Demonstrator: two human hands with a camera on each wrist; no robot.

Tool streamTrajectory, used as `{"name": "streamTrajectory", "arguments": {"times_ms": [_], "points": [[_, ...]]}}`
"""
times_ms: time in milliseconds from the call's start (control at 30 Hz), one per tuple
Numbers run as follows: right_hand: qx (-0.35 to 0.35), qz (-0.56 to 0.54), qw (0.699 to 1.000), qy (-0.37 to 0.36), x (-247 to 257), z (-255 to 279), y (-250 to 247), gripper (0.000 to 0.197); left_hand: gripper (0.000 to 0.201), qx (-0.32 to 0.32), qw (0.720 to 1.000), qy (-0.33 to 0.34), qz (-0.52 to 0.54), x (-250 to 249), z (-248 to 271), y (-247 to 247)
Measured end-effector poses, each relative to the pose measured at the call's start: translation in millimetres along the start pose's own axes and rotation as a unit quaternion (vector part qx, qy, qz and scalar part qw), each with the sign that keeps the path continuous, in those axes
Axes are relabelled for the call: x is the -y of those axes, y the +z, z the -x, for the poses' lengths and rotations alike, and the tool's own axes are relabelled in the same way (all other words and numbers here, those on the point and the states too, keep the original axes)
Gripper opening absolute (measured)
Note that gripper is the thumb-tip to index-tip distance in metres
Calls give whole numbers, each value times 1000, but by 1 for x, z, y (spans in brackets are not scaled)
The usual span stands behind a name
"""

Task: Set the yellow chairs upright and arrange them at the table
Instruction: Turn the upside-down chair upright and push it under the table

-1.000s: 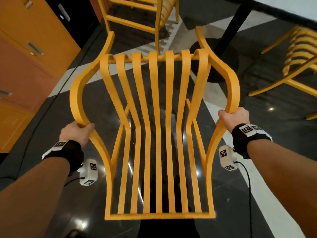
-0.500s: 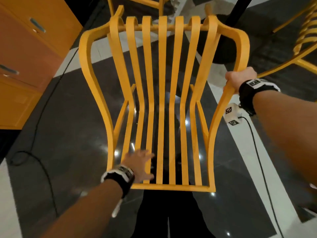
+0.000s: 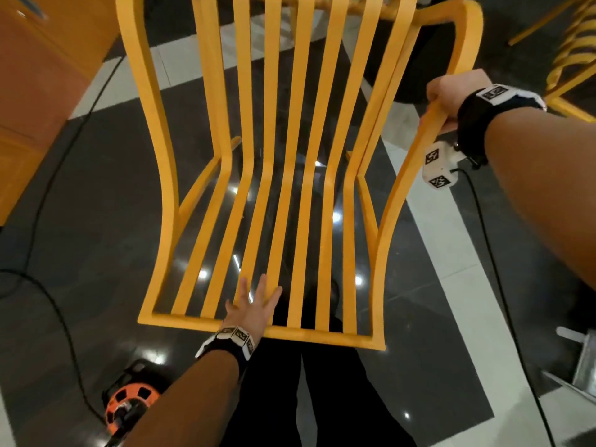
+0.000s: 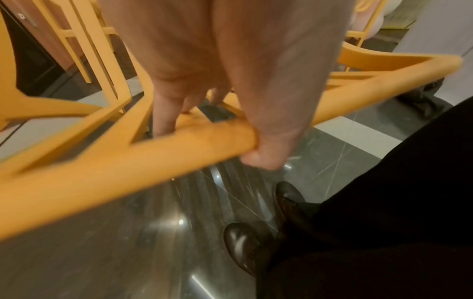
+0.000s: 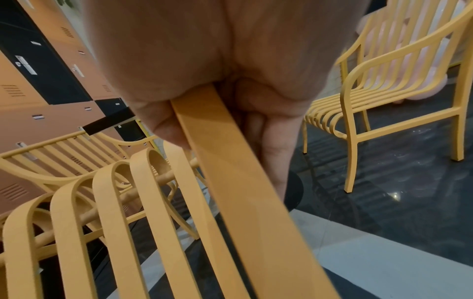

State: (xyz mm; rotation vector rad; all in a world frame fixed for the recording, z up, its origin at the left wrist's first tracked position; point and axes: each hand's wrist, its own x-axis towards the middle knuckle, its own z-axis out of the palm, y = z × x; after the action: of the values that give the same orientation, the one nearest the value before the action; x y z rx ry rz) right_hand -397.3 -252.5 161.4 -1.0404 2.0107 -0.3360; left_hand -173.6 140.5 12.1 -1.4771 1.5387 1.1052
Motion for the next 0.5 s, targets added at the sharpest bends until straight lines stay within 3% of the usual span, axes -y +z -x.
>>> {"name": "streamTrajectory", "arguments": {"times_ms": [100, 233, 300, 333, 400, 500], "points": [[5, 33, 999, -23, 2, -3, -2, 23, 108, -16, 1000, -10, 18, -6, 4, 0], [-23, 215, 972, -94, -23, 19, 0, 90, 110, -37, 999, -10, 21, -1, 17, -22], [-6, 291, 945, -151, -53, 56, 6, 109, 106, -35, 999, 1, 22, 0, 28, -42], [16, 321, 931, -175, -69, 79, 11, 111, 103, -41, 999, 2, 25, 0, 35, -52], [130, 387, 889, -209, -102, 127, 26, 109, 98, -57, 998, -5, 32, 1, 46, -73], [317, 506, 781, -180, -147, 186, 48, 118, 107, -79, 997, -9, 20, 3, 58, -105]]}}
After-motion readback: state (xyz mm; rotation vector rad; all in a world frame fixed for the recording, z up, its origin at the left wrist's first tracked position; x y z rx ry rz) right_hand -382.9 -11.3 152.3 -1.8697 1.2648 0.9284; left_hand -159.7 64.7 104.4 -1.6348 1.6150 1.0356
